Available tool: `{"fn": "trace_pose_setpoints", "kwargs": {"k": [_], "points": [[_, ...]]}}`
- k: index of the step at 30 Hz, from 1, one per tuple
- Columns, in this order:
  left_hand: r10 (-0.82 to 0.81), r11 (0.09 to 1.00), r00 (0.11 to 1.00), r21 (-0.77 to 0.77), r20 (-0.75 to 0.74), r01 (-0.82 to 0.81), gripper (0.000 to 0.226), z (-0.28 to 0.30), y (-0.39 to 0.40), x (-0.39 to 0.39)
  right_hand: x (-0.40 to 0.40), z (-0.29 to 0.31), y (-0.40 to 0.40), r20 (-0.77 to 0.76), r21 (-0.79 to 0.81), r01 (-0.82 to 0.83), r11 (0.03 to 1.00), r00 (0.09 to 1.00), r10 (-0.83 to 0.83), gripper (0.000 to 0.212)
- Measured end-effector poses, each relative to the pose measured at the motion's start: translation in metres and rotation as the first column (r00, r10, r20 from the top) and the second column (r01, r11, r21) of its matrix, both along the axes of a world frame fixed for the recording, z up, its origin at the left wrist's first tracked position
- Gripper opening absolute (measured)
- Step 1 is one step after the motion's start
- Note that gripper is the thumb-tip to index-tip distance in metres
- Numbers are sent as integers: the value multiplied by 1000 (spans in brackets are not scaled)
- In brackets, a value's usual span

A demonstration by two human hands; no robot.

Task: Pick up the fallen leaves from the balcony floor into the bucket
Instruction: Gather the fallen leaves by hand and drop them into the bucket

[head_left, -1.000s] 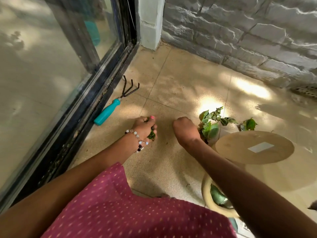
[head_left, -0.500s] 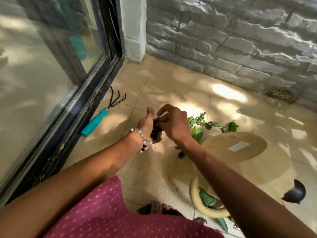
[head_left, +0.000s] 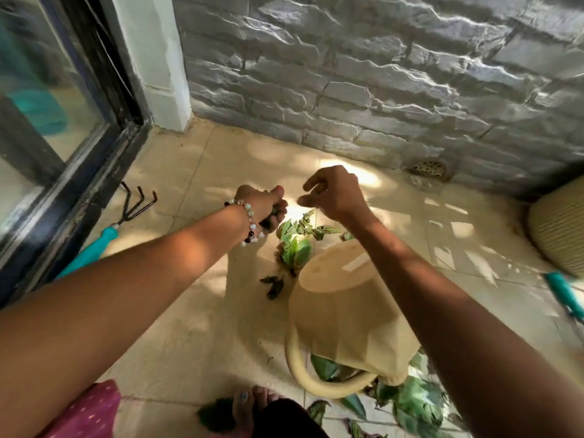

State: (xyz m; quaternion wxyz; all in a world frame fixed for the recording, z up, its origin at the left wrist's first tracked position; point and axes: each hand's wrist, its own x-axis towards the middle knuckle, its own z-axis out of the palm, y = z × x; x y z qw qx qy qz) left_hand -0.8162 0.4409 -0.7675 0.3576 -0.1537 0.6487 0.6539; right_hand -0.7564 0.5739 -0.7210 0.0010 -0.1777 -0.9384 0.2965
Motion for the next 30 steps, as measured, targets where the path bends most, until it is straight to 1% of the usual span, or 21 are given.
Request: {"fn": "trace_pose_setpoints", "kwargs": {"k": [2, 5, 8, 10, 12, 14, 15, 17, 19, 20, 21, 23, 25, 26, 27, 28, 29, 30], "points": [[-42, 999, 999, 17, 17, 42, 34, -1, -11, -13, -11, -9, 15, 147, 57, -35, 998, 989, 26, 27], [-41, 999, 999, -3, 22, 41, 31, -1, -30, -30, -27, -28, 15, 377, 154, -192, 969, 918, 122, 38], [0, 998, 1000, -58, -18, -1, 13, -14, -43, -38, -42, -51, 11, 521, 184, -284, 941, 840, 152, 49], [73, 997, 997, -37, 41, -71, 14, -26, -50, -37, -50, -64, 9, 574, 167, -244, 955, 812, 107, 53], [132, 991, 987, -25, 95, -130, 10, -35, -54, -34, -52, -77, 2, 608, 127, -159, 979, 792, 50, 55], [115, 993, 989, -50, 91, -111, 8, -43, -56, -33, -50, -89, -12, 619, 140, -129, 982, 786, 15, 54], [92, 994, 994, -60, 63, -88, 7, -46, -56, -33, -48, -94, -20, 601, 195, -155, 968, 799, 7, 52], [46, 997, 999, -55, -4, -46, 11, -52, -59, -34, -44, -98, -34, 504, 327, -182, 927, 864, -8, 38], [-3, 997, 999, -78, -46, 0, 16, -57, -60, -30, -44, -100, -44, 406, 360, -165, 918, 914, 5, 24], [-5, 996, 1000, -84, -31, 2, 15, -62, -59, -27, -44, -99, -48, 371, 379, -168, 910, 928, 17, 22], [18, 997, 1000, -70, 17, -17, 14, -67, -58, -23, -44, -100, -50, 347, 399, -179, 900, 937, 32, 22], [87, 996, 991, -30, 101, -85, 12, -73, -54, -14, -43, -102, -52, 330, 400, -206, 893, 942, 69, 21], [141, 990, 985, -34, 99, -138, 16, -75, -51, -6, -46, -102, -47, 306, 342, -179, 922, 949, 71, 18], [163, 986, 983, -54, 80, -159, 22, -73, -49, -2, -51, -101, -42, 285, 284, -125, 951, 958, 40, 17], [183, 982, 980, -62, 76, -178, 30, -71, -48, 2, -56, -100, -37, 263, 188, -40, 981, 965, -11, 17], [187, 981, 978, -66, 89, -182, 39, -68, -46, 4, -59, -96, -34, 247, 41, 62, 997, 966, -70, 18], [183, 982, 977, -70, 108, -176, 48, -65, -44, 4, -59, -91, -33, 236, -134, 154, 979, 964, -119, 17], [165, 984, 977, -89, 133, -154, 58, -60, -41, 5, -57, -85, -35, 226, -299, 221, 928, 962, -156, 16]]}}
